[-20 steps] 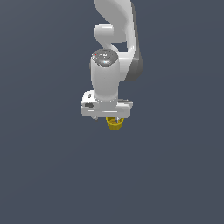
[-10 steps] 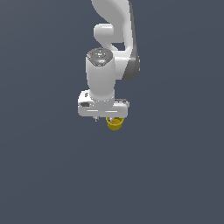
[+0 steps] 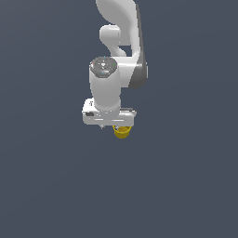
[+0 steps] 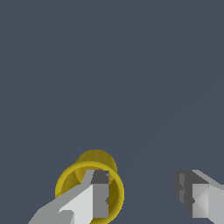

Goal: Pick up the object and move it to a goal position.

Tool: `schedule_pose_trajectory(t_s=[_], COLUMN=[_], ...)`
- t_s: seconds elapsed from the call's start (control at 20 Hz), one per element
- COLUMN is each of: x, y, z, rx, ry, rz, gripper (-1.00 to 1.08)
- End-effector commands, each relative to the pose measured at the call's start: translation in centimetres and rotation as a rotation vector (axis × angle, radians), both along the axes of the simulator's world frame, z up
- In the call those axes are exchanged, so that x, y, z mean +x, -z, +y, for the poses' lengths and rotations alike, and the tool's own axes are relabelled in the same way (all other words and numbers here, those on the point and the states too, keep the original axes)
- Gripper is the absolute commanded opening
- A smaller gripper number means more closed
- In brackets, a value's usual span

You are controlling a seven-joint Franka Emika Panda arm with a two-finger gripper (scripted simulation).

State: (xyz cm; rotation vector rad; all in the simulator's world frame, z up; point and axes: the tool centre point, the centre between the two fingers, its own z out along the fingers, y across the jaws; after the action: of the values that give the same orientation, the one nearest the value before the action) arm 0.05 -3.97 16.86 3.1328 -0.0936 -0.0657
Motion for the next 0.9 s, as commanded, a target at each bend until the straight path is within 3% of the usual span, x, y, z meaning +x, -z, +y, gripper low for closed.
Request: schedule_pose_trajectory(t_s=[0.0,0.3,0.85], x=[-0.3,-1.5,-4.7], y=[0.6,2.4,5.8], z=[-0.1,-0.3,-0.1], rx=[0.01,0.046,0.154], ry=[0.011,0.045,0.116], rz=[0.032,0.145,0.414], gripper=[0.28,0.28,0.28])
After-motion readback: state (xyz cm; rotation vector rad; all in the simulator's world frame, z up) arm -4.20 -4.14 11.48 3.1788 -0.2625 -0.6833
